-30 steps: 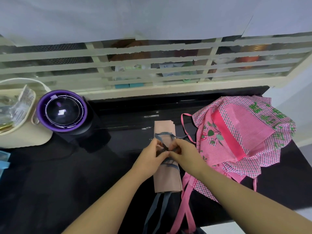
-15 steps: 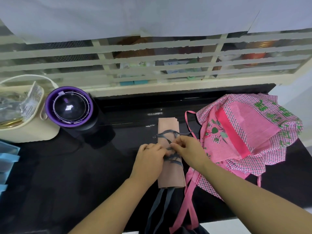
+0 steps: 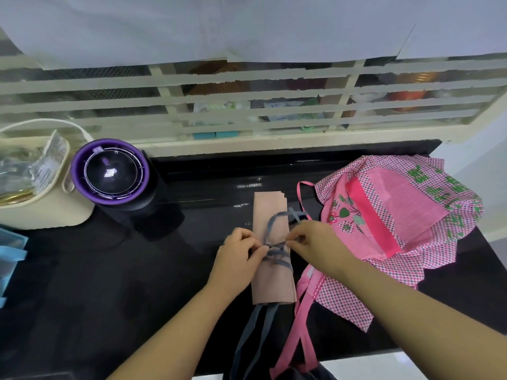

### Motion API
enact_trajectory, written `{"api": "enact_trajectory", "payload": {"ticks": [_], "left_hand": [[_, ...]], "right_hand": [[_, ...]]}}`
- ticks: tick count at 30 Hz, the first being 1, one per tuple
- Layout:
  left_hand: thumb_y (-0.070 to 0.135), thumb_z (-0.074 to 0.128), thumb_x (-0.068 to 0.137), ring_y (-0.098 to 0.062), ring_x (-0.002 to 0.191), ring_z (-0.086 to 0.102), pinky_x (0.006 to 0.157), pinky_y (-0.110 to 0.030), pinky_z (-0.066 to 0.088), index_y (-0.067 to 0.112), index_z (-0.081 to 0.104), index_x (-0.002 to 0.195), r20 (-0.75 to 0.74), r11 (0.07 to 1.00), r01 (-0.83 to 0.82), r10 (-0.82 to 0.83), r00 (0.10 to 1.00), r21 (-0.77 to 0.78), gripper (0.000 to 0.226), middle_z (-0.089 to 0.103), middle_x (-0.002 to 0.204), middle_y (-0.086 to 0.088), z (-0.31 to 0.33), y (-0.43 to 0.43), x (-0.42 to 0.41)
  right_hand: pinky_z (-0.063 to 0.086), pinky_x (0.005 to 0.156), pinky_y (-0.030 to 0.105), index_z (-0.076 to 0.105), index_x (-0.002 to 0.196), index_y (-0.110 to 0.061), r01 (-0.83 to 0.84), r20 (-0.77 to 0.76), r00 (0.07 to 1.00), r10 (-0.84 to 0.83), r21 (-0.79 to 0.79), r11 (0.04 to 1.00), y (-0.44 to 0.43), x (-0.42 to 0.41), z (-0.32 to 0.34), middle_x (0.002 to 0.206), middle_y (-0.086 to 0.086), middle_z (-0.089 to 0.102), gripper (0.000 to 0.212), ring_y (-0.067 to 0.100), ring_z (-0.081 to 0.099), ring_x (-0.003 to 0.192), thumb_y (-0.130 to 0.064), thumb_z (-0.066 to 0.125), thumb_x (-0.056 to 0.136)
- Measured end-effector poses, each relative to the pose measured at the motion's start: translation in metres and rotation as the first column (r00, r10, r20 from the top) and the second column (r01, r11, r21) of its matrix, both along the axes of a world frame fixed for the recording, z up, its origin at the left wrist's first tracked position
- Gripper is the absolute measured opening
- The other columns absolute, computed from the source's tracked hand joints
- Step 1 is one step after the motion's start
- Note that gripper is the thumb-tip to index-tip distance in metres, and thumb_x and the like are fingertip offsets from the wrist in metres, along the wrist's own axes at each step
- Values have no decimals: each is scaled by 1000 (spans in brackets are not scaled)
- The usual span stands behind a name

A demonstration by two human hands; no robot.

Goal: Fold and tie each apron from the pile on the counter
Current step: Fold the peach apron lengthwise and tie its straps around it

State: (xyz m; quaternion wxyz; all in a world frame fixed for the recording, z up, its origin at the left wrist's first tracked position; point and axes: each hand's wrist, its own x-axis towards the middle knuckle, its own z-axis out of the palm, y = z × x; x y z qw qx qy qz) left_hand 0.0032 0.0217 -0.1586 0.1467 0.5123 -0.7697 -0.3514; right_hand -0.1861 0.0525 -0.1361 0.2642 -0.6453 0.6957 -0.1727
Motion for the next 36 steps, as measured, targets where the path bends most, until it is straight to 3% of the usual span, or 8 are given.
{"api": "enact_trajectory", "payload": {"ticks": [11, 18, 20, 22, 26, 28, 32, 36], "left_hand": [[42, 43, 99, -12, 105, 43, 90, -29, 40, 23, 61, 84, 390, 996, 68, -84, 917, 55, 30, 48, 106, 12, -5, -5, 41], [48, 38, 99, -16, 111, 43, 91, -31, 37, 29, 63, 106, 549, 999, 41, -45, 835, 19, 32, 48, 114, 10, -11, -7, 49], [46, 43, 97, -17, 110, 46, 91, -32, 39, 31, 57, 112, 486, 1000, 8, 7, 874, -29, 26, 48, 115, 8, -10, -3, 53], [42, 49, 96, -14, 106, 51, 92, -33, 43, 31, 49, 120, 338, 1000, -20, 19, 941, 0, 27, 48, 117, 9, -8, 5, 57], [47, 59, 87, -4, 77, 56, 74, -28, 50, 35, 45, 103, 124, 988, -1, -18, 992, 157, 25, 50, 100, 17, 9, 30, 54], [47, 64, 83, -4, 76, 56, 72, -22, 48, 34, 42, 111, 113, 978, 42, -66, 991, 205, 38, 45, 107, 18, 8, 43, 49], [14, 60, 91, -7, 73, 60, 71, -17, 50, 33, 36, 132, -21, 932, -56, 68, 997, 358, 51, 43, 114, 10, 11, 51, 41], [-1, 51, 92, -2, 61, 61, 68, -15, 51, 34, 47, 120, -237, 885, -199, 319, 918, 421, 45, 47, 117, 5, 50, 23, 46]], "right_hand": [[35, 68, 16, 71, 84, -4, 58, -177, 983, -44, 70, 996, 1, -35, -11, 86, 4, 64, 12, 14, 53, 74, -7, 60, 89], [50, 78, 40, 70, 82, -5, -5, -213, 977, 21, 74, 997, 8, -25, -22, 89, 8, 64, 13, 24, 61, 80, -5, 59, 87], [51, 77, 38, 68, 105, -12, -64, -266, 961, 82, 77, 995, 10, -26, -17, 109, 3, 59, 17, 24, 61, 91, -14, 60, 90], [52, 72, 33, 51, 132, -21, -185, -332, 923, 195, 63, 981, 15, -26, -12, 132, 0, 45, 51, 24, 61, 96, -24, 69, 84], [54, 83, 37, 44, 134, -21, -578, -529, 717, 454, -86, 812, 34, 3, -17, 138, 9, 48, 88, 26, 59, 105, -20, 77, 53], [48, 96, 39, 47, 133, -21, -668, -584, 640, 499, -104, 737, 34, 18, -29, 137, 9, 51, 76, 26, 54, 113, -17, 61, 58], [37, 100, 37, 68, 105, -20, -657, -542, 676, 500, -134, 742, 18, 34, -36, 109, 0, 68, 43, 23, 64, 98, -15, 40, 73], [33, 97, 32, 69, 95, -14, -477, -262, 860, 438, -107, 872, -8, 38, -5, 94, 3, 70, 31, 25, 64, 94, -9, 49, 72]]}}
